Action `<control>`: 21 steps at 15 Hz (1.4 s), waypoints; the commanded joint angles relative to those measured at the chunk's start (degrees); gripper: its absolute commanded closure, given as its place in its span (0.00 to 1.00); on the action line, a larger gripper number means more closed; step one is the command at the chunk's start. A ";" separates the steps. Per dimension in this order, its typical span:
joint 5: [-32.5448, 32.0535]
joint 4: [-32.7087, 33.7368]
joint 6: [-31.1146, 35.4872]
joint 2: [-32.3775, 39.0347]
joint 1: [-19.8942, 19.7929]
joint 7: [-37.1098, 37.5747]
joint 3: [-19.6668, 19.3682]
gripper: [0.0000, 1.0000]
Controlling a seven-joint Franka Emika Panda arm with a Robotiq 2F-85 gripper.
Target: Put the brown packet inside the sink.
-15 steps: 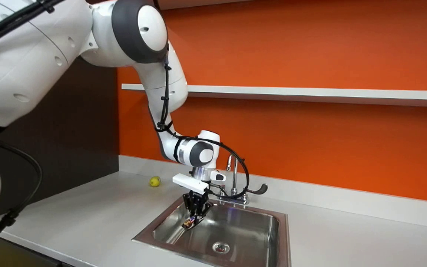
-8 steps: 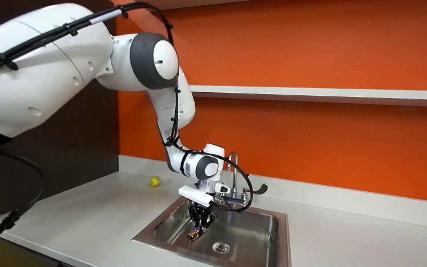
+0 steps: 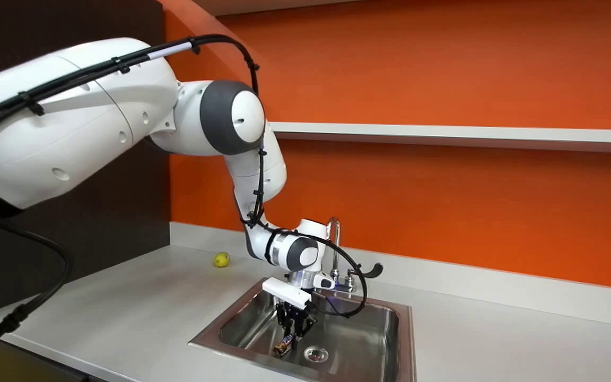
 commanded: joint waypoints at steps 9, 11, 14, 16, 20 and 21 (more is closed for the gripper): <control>0.57 -9.86 1.31 -10.25 -0.54 -0.40 0.73 0.00; 0.26 -14.04 1.62 -13.52 -0.04 -0.54 0.63 0.00; -0.24 -20.14 2.08 -18.16 1.09 -0.40 0.43 0.00; -0.66 -25.09 3.32 -22.09 2.18 -0.18 0.28 0.00; -0.85 -35.12 6.83 -30.51 4.08 -0.11 0.43 0.00; -0.88 -37.79 7.84 -32.75 4.58 -0.12 0.49 0.00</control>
